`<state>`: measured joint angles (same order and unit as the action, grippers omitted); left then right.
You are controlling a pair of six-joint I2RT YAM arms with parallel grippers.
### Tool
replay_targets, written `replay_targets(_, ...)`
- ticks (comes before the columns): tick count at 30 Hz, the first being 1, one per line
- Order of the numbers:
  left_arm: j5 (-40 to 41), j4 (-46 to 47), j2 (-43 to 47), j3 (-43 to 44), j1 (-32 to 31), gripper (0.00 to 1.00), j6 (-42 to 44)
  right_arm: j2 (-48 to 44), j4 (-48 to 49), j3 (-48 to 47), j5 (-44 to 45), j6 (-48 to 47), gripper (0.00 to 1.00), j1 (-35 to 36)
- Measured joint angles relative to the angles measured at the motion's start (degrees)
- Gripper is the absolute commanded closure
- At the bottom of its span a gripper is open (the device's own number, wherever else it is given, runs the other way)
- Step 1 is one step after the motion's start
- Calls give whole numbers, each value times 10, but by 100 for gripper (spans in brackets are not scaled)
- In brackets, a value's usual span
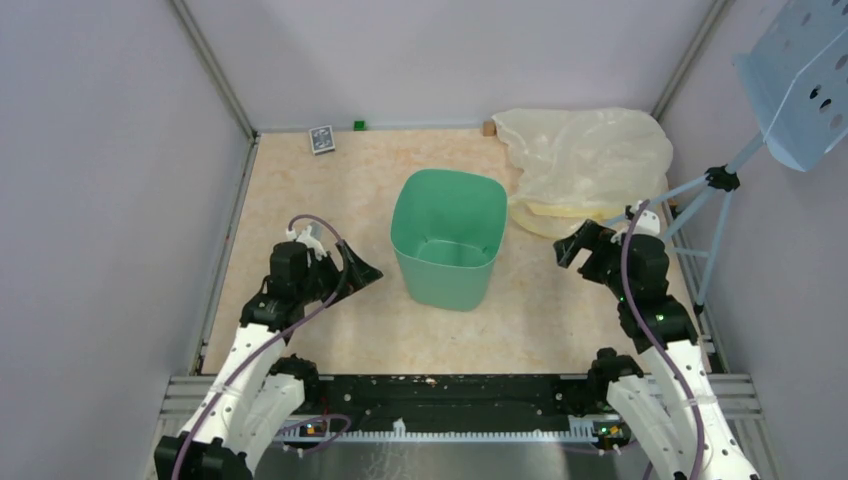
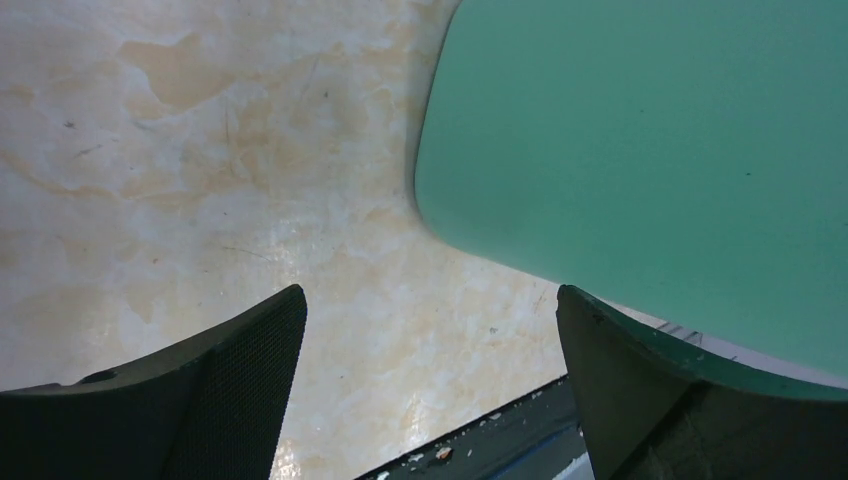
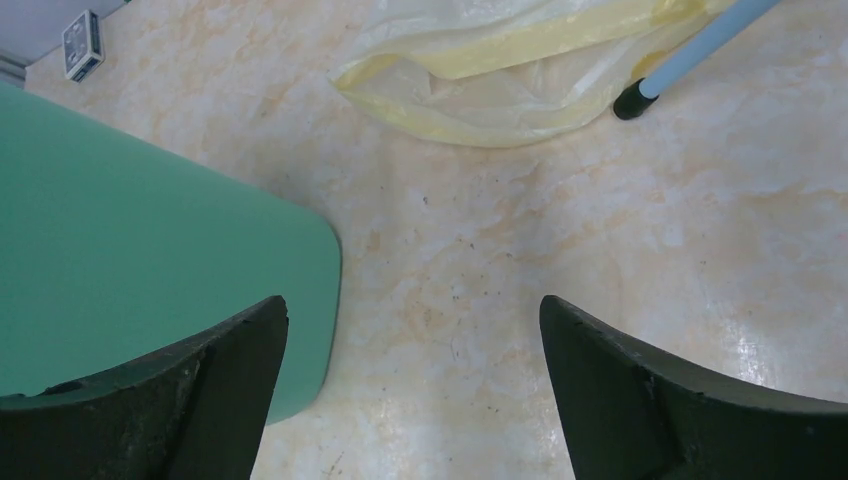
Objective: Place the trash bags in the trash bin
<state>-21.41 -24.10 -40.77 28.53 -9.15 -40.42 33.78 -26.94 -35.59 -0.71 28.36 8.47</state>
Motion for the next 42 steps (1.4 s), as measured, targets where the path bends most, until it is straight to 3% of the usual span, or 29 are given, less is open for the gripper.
replay_targets(7,-32,2,-22,8,0,1,20,43,14,-14,1,20,10,0)
replay_targets(11,-19,-59,-59,95,-5,1,64,132,-9,-65,-4,32,8,0)
replay_targets(15,-6,-75,-95,158,-7,1,84,164,-20,-75,28,44,8,0)
replay_targets(20,-25,-60,-35,132,-7,1,37,175,49,-77,78,43,11,0)
replay_targets(24,-84,-30,7,108,-7,1,-19,253,88,-128,91,42,10,0)
replay_targets(29,-105,-45,8,133,-7,1,-14,353,108,-196,113,43,9,0)
replay_targets(42,-50,-96,-178,376,-24,1,75,612,141,-319,124,59,9,0)
